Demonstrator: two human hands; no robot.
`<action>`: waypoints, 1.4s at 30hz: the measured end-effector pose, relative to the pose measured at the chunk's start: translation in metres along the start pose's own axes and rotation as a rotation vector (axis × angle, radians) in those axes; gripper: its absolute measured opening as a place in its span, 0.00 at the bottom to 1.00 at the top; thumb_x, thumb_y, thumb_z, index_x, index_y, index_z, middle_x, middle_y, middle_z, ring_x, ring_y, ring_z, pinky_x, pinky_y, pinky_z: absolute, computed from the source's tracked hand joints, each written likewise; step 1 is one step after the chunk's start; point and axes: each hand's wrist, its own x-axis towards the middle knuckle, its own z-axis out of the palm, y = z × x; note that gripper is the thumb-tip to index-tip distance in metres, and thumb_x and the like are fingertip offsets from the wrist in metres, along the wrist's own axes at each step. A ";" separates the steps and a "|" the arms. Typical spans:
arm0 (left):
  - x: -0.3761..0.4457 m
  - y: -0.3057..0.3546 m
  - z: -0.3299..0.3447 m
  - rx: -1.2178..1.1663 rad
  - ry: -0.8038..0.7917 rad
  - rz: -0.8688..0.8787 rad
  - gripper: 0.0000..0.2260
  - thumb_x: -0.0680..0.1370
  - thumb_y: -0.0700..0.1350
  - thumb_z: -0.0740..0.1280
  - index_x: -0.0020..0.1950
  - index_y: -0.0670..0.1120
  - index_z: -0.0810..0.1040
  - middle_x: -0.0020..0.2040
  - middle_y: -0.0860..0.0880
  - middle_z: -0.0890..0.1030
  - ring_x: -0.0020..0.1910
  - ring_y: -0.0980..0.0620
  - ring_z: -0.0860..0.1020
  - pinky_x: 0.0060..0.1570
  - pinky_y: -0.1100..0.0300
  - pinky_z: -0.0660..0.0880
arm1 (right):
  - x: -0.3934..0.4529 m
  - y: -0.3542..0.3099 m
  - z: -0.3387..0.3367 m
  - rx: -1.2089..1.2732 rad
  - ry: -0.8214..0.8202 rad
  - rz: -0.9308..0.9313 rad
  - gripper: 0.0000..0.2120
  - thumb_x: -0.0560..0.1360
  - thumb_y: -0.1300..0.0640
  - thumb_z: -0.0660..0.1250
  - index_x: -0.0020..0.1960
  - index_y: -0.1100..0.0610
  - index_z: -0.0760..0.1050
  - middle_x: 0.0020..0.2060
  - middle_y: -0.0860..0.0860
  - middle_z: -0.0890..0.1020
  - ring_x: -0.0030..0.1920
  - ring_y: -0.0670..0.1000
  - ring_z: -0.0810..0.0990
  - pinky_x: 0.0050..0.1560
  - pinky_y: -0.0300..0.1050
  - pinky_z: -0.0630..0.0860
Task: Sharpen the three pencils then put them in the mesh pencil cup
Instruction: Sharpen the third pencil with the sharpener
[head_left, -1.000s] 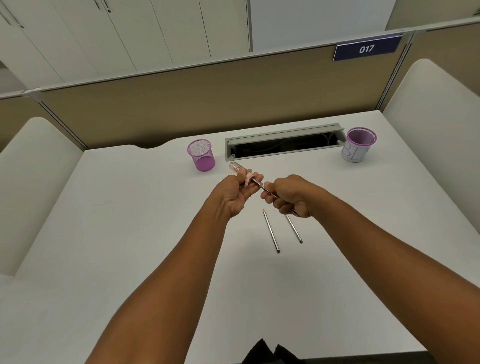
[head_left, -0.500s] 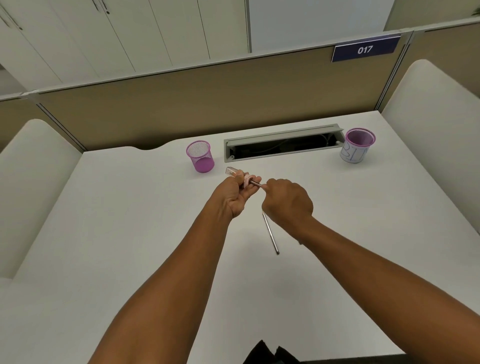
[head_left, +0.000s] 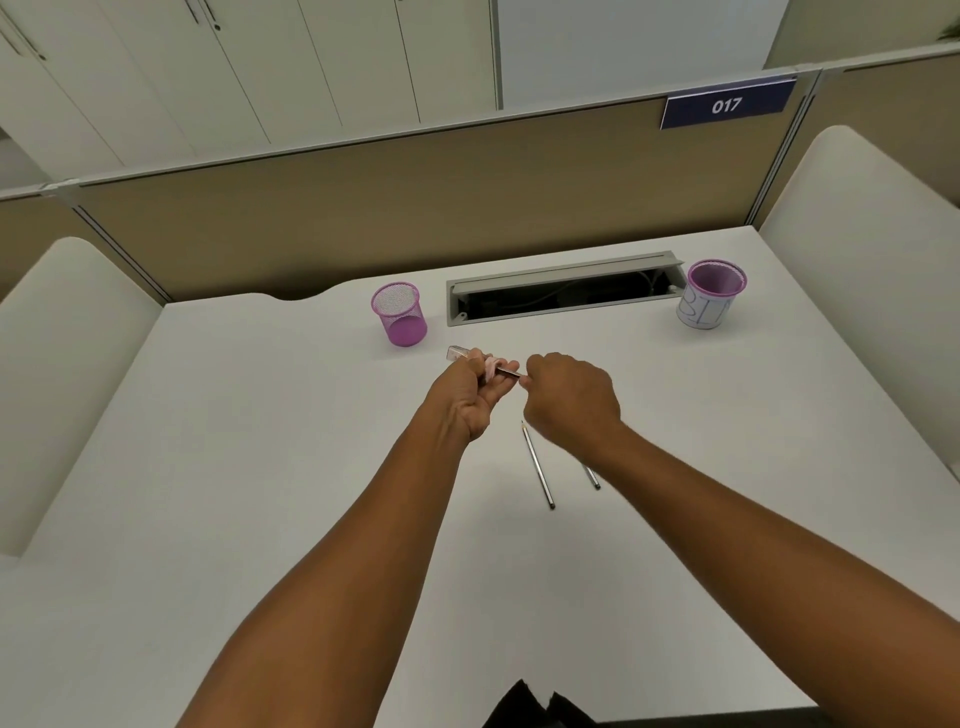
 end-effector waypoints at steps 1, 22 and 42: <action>-0.001 0.000 0.001 -0.003 -0.002 -0.005 0.06 0.83 0.39 0.59 0.49 0.38 0.72 0.47 0.38 0.78 0.43 0.42 0.81 0.53 0.48 0.78 | -0.003 -0.002 0.002 -0.040 0.033 -0.020 0.08 0.78 0.58 0.58 0.54 0.58 0.74 0.47 0.53 0.79 0.40 0.53 0.74 0.36 0.43 0.64; -0.011 0.009 -0.006 -0.080 -0.043 0.019 0.11 0.83 0.41 0.59 0.61 0.36 0.71 0.48 0.38 0.79 0.60 0.39 0.78 0.58 0.48 0.76 | 0.004 0.009 -0.018 0.479 -0.378 0.276 0.18 0.83 0.53 0.51 0.58 0.63 0.76 0.50 0.57 0.79 0.42 0.53 0.74 0.41 0.44 0.69; -0.011 0.003 -0.022 -0.131 -0.046 -0.012 0.13 0.83 0.42 0.60 0.65 0.37 0.71 0.50 0.36 0.80 0.58 0.38 0.80 0.55 0.46 0.77 | -0.010 0.019 0.014 0.739 -0.258 0.257 0.12 0.81 0.50 0.58 0.50 0.59 0.73 0.42 0.50 0.76 0.39 0.48 0.72 0.38 0.42 0.68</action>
